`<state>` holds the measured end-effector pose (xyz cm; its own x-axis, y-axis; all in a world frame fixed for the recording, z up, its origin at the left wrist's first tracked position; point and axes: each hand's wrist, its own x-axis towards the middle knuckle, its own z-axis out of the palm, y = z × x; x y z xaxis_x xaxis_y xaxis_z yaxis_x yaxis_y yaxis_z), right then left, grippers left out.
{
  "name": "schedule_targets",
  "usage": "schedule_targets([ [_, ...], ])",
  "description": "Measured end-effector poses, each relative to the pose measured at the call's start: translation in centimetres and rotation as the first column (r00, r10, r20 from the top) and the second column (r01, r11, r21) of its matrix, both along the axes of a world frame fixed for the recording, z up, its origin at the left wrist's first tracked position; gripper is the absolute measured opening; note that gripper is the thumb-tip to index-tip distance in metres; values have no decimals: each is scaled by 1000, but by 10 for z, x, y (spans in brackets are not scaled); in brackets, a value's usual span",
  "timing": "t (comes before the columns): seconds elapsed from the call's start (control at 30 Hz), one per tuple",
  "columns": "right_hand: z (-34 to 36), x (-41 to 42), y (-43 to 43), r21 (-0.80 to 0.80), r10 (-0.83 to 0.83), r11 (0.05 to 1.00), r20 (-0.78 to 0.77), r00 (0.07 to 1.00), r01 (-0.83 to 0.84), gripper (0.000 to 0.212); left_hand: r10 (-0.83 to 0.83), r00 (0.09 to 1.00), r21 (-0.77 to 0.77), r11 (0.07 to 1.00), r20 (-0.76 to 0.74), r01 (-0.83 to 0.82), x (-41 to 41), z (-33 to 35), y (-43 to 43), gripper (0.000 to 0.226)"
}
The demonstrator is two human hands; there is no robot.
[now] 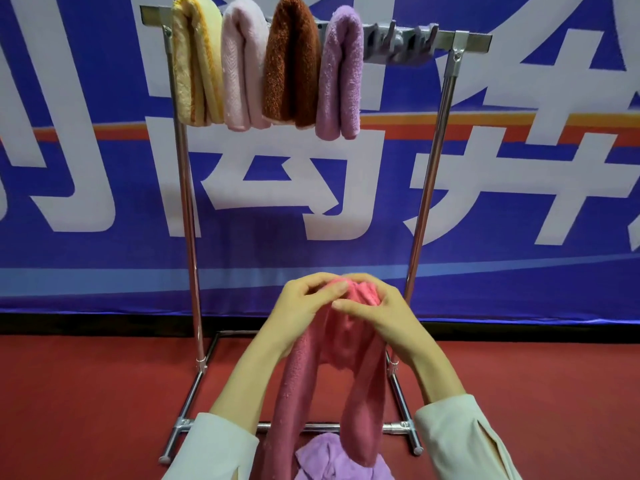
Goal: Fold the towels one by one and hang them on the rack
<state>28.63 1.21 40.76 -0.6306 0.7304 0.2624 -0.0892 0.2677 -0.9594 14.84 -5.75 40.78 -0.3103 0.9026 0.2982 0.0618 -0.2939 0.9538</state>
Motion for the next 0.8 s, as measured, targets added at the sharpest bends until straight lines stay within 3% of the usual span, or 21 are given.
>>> schedule_targets([
  [0.07,0,1,-1,28,-34,999,-4,999,34,17,-12,1000,-6,1000,23,12,-4,0,-1,14],
  [0.23,2,3,2,-125,-100,989,-196,976,76,9,-17,998,-134,991,-57,10,-12,-9,-1,17],
  [0.4,5,11,13,-367,-350,911,-443,825,190,8,84,993,-215,971,-84,-100,-32,-18,-5,18],
  [0.53,4,15,20,-455,-473,852,-460,751,257,10,183,983,-133,974,-19,-184,-34,-15,-5,14],
  [0.63,4,13,15,-340,-392,899,-344,853,276,16,202,974,-45,979,100,-199,-24,-5,-3,11],
  [0.73,5,9,3,-194,-131,976,-184,974,95,42,99,994,-1,995,51,-99,-8,2,-2,12],
  [0.8,7,6,-4,-133,-11,991,-91,996,-1,44,39,999,4,999,8,-39,-1,4,-1,12],
])
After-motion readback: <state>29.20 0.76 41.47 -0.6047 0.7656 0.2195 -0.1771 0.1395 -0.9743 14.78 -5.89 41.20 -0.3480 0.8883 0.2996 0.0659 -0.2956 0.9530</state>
